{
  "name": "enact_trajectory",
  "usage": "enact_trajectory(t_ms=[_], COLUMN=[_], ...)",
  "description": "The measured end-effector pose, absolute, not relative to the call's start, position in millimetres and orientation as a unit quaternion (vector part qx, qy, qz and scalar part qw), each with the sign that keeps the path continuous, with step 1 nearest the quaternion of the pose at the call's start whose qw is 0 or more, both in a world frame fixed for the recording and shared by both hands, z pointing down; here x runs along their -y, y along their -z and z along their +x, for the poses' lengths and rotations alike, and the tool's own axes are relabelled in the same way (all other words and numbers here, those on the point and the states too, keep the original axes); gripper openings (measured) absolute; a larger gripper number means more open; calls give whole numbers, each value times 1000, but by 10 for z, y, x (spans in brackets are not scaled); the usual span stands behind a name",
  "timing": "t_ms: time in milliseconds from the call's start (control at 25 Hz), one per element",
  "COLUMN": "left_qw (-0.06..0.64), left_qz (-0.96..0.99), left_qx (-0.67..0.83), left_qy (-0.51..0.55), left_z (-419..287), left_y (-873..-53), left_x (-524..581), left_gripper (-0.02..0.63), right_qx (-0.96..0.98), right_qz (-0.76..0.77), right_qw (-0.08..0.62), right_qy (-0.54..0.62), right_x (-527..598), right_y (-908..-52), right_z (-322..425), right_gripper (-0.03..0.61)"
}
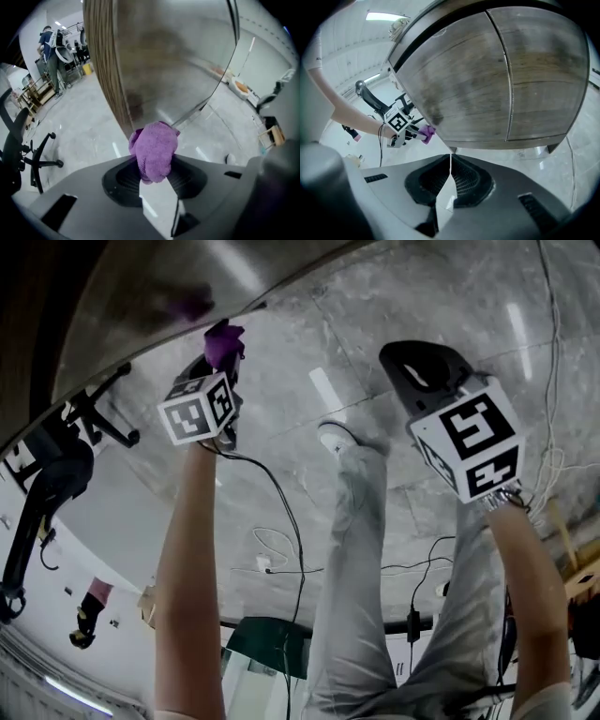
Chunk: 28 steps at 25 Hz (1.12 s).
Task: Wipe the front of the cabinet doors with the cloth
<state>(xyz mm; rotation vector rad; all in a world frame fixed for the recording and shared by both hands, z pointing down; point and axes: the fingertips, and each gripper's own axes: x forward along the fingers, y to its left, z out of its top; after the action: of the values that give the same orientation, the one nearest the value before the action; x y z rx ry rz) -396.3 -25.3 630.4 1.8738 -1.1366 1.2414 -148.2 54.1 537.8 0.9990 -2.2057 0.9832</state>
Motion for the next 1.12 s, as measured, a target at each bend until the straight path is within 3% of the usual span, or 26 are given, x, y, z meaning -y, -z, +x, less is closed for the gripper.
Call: enact_trajectory(t_ms=[440,720,1120], left_qw=[332,293,211], left_qz=[743,764,818], left_qx=[529,560,525], left_qy=[-242,-127,-100], left_z=[-2956,-2616,-2457], left_y=[-3855,-2214,-136], left_x=[-139,-178,-502], left_gripper=[140,140,140], right_qx=[852,899,903], right_qz=[267,250,331], right_qw=[314,257,160], right_qy=[-322,-252,-222], right_x=[-335,-114,-406], right_y=[-3897,-2259,52], right_z=[-1078,-915,-781], right_gripper=[29,29,29])
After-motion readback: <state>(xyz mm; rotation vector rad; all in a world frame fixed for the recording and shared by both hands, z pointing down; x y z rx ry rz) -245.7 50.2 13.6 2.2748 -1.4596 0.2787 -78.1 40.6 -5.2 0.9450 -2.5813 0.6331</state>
